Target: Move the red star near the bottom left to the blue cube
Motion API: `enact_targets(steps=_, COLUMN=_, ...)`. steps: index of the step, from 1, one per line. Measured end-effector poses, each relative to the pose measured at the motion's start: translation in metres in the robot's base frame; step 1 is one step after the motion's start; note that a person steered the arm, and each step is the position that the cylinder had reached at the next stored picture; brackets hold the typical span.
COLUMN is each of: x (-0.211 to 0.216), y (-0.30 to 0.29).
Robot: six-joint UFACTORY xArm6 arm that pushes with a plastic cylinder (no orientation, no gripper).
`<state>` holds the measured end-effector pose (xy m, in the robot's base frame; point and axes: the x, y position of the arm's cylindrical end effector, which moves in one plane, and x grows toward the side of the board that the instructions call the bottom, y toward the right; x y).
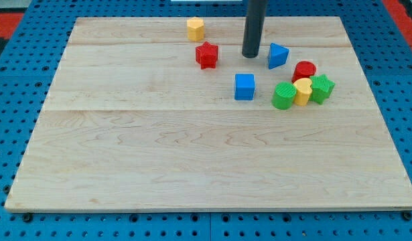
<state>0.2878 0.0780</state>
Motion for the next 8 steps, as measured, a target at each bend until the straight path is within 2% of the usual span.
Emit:
enact_targets(steps=1, x=-0.014, y=0.042)
enact_targets(steps=2, x=-0.012, y=0.049)
enact_targets(steps=3, x=0.017, y=0.067)
enact_targets(steps=4, x=0.044, y=0.071)
enact_targets(steps=6, x=0.062, y=0.071)
enact_targets(steps=8, x=0.038, y=0.056)
